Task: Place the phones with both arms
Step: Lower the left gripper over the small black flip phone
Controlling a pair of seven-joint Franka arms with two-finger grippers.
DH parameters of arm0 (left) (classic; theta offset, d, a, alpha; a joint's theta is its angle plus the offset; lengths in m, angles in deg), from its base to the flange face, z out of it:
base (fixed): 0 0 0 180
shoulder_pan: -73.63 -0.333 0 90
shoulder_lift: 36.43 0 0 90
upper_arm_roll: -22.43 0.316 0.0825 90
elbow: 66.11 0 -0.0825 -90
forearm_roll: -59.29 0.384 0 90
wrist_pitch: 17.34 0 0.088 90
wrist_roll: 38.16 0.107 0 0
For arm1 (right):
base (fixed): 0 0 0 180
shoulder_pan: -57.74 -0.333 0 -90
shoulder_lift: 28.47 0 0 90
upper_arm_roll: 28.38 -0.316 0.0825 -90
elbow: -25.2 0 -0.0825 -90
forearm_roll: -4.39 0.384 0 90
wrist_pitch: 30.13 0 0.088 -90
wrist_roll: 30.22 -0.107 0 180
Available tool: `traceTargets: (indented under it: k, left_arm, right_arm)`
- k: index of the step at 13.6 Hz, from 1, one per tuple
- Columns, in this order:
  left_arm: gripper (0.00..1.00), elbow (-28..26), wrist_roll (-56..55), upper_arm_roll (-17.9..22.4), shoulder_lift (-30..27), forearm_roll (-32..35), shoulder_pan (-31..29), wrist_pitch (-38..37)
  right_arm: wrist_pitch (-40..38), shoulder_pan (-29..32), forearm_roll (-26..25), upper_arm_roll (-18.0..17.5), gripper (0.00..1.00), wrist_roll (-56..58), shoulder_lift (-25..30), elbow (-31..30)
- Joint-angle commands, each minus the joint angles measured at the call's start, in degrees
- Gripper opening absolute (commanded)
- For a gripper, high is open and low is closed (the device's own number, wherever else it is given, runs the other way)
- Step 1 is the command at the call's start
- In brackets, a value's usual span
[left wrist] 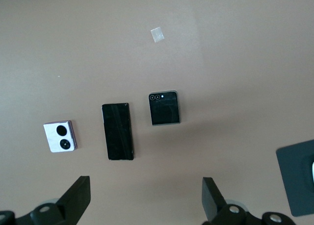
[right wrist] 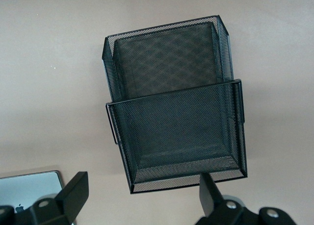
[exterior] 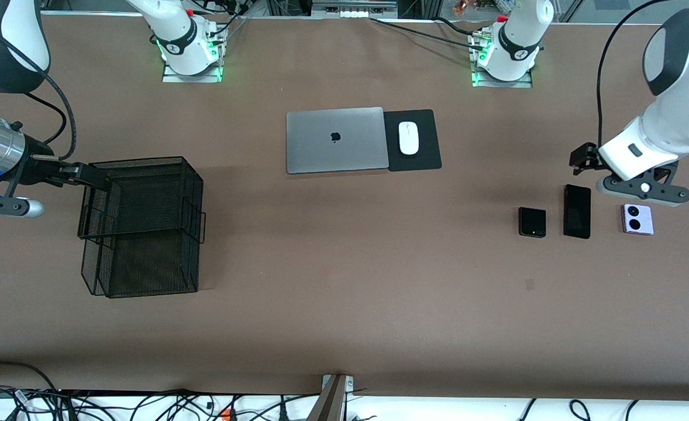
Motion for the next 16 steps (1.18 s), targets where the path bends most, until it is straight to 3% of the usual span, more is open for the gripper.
traceTargets:
  k: [1, 8, 13, 16]
  left_arm:
    - [1.0, -0.8, 1.7, -0.2, 1.2, 1.4, -0.6, 2.6]
    - [1.0, -0.9, 3.3, -0.2, 3.8, 1.8, -2.0, 5.1]
    - [1.0, -7.6, 3.0, -0.2, 8.5, 1.8, -5.5, 19.5]
    - [1.0, -8.1, 1.0, -0.2, 13.0, 1.7, -5.7, 24.0]
  right_arm:
    - [0.3, -0.3, 0.0, 0.2, 1.0, 0.0, 0.6, -0.6]
    - [0.3, -0.4, 0.0, 0.2, 1.0, 0.0, 0.5, -0.6]
    - [0.3, -0.5, 0.0, 0.2, 1.0, 0.0, 0.5, -0.6]
    - [0.3, -0.5, 0.0, 0.2, 1.0, 0.0, 0.5, -0.6]
